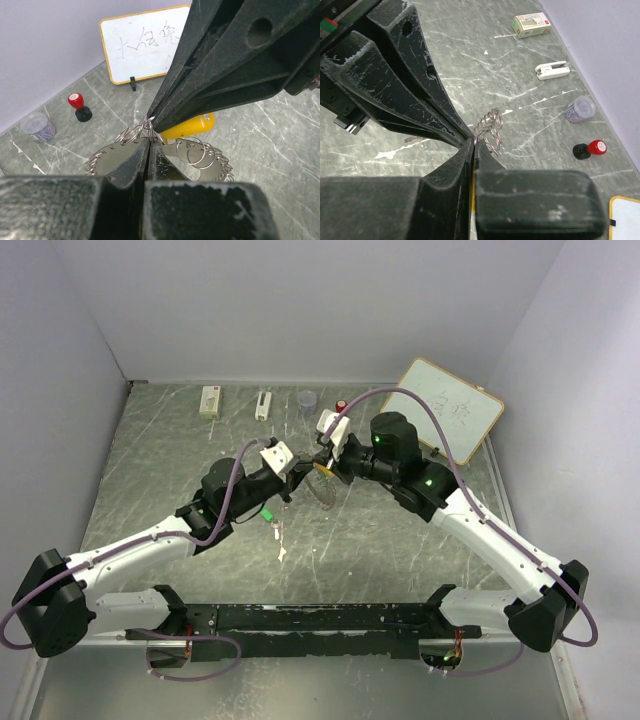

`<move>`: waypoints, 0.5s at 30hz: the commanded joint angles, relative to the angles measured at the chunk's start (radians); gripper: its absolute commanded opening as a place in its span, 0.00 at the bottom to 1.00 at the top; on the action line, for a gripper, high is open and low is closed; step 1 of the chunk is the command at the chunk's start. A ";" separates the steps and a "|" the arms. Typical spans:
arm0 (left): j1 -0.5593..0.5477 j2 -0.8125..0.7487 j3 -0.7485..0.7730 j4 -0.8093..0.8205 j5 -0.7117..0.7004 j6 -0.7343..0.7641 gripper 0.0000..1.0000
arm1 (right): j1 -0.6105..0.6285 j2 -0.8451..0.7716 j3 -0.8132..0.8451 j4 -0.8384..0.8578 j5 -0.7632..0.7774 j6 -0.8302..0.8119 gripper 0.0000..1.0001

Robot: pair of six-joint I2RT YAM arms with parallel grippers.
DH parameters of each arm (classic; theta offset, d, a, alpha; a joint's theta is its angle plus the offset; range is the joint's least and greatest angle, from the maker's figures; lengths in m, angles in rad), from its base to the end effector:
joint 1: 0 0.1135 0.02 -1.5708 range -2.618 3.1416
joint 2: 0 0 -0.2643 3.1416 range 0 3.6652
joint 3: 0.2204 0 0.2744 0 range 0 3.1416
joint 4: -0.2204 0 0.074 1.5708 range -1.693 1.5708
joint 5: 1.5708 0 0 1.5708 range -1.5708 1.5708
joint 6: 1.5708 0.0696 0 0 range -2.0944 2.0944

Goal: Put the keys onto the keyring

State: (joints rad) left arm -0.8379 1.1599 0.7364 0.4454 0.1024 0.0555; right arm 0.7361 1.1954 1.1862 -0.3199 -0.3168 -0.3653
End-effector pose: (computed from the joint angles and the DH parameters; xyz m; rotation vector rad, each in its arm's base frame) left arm 0.2131 -0.2473 0.3036 0.7615 1.3971 -0.6946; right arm 0.2256 0.2336 0.3716 -1.1845 1.5123 0.5513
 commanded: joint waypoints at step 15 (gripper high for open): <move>-0.014 -0.153 -0.133 0.251 -0.024 0.036 0.07 | -0.017 0.067 0.097 -0.059 0.048 0.098 0.00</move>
State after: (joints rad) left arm -0.8421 1.0412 0.6094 0.5869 0.0784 0.0757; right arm 0.7338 1.2335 1.2495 -0.3584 -0.2985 -0.2859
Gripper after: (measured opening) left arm 0.074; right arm 0.006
